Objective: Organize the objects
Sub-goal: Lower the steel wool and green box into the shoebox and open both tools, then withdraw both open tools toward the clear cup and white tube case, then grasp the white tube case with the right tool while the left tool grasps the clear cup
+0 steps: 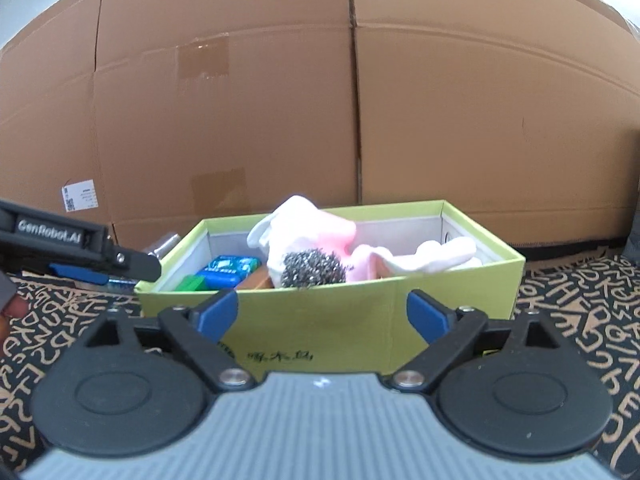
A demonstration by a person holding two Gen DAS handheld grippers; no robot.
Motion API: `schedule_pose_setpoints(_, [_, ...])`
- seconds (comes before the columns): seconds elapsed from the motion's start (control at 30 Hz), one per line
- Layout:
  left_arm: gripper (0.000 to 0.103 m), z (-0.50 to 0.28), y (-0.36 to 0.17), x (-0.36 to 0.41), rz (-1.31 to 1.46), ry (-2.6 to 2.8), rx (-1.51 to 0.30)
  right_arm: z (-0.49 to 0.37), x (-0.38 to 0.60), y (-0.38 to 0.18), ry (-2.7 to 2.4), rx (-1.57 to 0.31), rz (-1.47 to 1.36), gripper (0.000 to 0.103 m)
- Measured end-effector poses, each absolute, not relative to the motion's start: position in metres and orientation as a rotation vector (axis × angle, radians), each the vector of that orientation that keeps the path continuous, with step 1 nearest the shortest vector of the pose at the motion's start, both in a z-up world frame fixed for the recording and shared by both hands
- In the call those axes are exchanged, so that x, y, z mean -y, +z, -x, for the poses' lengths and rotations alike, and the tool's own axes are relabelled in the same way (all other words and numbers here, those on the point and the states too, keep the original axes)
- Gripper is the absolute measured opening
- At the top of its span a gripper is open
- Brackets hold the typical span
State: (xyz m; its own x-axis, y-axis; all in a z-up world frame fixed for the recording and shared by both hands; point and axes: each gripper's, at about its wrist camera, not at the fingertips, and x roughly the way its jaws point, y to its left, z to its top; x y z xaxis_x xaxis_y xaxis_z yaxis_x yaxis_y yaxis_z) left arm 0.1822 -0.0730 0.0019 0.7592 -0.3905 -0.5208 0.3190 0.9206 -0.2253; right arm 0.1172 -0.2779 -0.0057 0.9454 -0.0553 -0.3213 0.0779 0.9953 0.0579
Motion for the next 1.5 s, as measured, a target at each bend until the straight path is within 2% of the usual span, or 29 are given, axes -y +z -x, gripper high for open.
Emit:
schedule_pose_setpoints(0.17, [0.085,-0.167,0.010,0.052,0.162,-0.371,-0.579,-0.104,0.267,0.009,-0.059,-0.290,-0.052,0.097])
schedule_pose_setpoints(0.5, [0.085,-0.139,0.023,-0.012,0.146,-0.258,-0.548,-0.078,0.216,0.037,0.067,-0.223,-0.029,0.098])
schedule_pose_setpoints(0.6, [0.085,-0.134,0.020,-0.034,0.163,-0.215,-0.552,-0.079,0.189,0.031,0.128,-0.253,0.005,0.089])
schedule_pose_setpoints(0.73, [0.085,-0.132,0.018,-0.055,0.198,-0.193,-0.559,-0.095,0.156,0.014,0.214,-0.336,0.024,0.064])
schedule_pose_setpoints(1.03, [0.085,-0.160,0.014,-0.057,0.146,-0.217,-0.542,-0.168,0.111,-0.025,0.174,-0.449,0.080,0.063])
schedule_pose_setpoints(1.13, [0.085,-0.180,0.011,-0.046,0.117,-0.281,-0.537,-0.175,0.114,-0.032,0.122,-0.462,0.069,0.063])
schedule_pose_setpoints(1.27, [0.085,-0.209,0.005,-0.020,0.056,-0.341,-0.536,-0.177,0.125,-0.034,0.079,-0.481,0.033,0.054])
schedule_pose_setpoints(1.5, [0.085,-0.259,-0.011,0.017,-0.013,-0.348,-0.561,-0.185,0.135,-0.038,0.013,-0.532,0.066,0.055])
